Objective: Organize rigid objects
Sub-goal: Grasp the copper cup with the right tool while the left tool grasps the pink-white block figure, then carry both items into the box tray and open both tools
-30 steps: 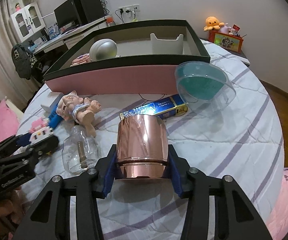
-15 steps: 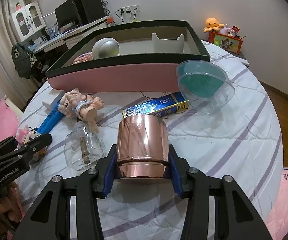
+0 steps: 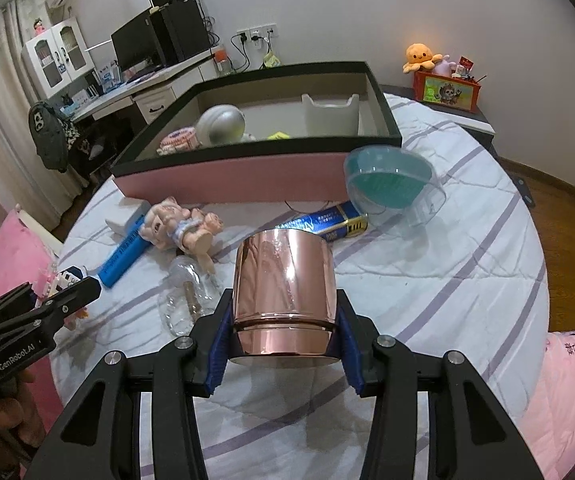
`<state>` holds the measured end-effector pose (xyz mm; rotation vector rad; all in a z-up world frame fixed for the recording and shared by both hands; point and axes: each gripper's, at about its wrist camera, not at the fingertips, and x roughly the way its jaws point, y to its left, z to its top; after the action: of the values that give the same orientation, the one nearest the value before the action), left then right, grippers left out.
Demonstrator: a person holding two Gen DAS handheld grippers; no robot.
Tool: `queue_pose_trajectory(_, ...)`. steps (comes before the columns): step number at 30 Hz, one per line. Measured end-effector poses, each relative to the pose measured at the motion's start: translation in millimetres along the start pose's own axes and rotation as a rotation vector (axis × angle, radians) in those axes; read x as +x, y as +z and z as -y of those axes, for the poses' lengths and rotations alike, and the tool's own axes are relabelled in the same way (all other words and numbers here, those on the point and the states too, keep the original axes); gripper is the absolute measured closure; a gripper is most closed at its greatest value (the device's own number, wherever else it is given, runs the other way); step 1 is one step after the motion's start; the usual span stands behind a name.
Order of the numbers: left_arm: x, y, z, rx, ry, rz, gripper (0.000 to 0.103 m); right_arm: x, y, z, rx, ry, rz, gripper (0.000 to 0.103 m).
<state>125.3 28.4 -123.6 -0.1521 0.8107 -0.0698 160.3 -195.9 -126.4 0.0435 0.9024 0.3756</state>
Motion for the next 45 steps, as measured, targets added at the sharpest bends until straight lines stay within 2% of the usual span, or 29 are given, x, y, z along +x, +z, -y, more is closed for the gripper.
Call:
queue_pose_trajectory(5, -10, 20, 3, 0.015, -0.010, 0.046, 0.056, -13, 13, -4, -0.010, 0.010, 0.039, 0.056)
queue_pose_trajectory(10, -10, 51, 8, 0.042, -0.021, 0.094, 0.056, -22, 41, -7, -0.036, 0.005, 0.087, 0.056)
queue_pose_trajectory(20, 14, 135, 8, 0.072, -0.050, 0.166, 0.056, -15, 121, -7, -0.077, -0.009, 0.176, 0.056)
queue_pose_trajectory(23, 35, 160, 9, 0.077, -0.059, 0.159, 0.056, -2, 145, -4, -0.075, -0.009, 0.179, 0.056)
queue_pose_trajectory(28, 88, 189, 10, 0.079, -0.064, 0.095, 0.056, 33, 174, 2, -0.067, -0.010, 0.144, 0.056)
queue_pose_trajectory(33, 126, 204, 9, 0.081, -0.052, 0.055, 0.056, 71, 188, 12, -0.048, -0.020, 0.082, 0.056)
queue_pose_trajectory(42, 158, 210, 12, 0.087, -0.036, -0.001, 0.055, 107, 192, 24, -0.026, -0.033, 0.006, 0.055)
queue_pose_trajectory(44, 157, 207, 13, 0.091, -0.018, -0.008, 0.052, 109, 191, 24, -0.025, -0.033, -0.005, 0.055)
queue_pose_trajectory(45, 157, 206, 13, 0.091, -0.010, -0.007, 0.041, 109, 189, 24, -0.024, -0.033, -0.005, 0.055)
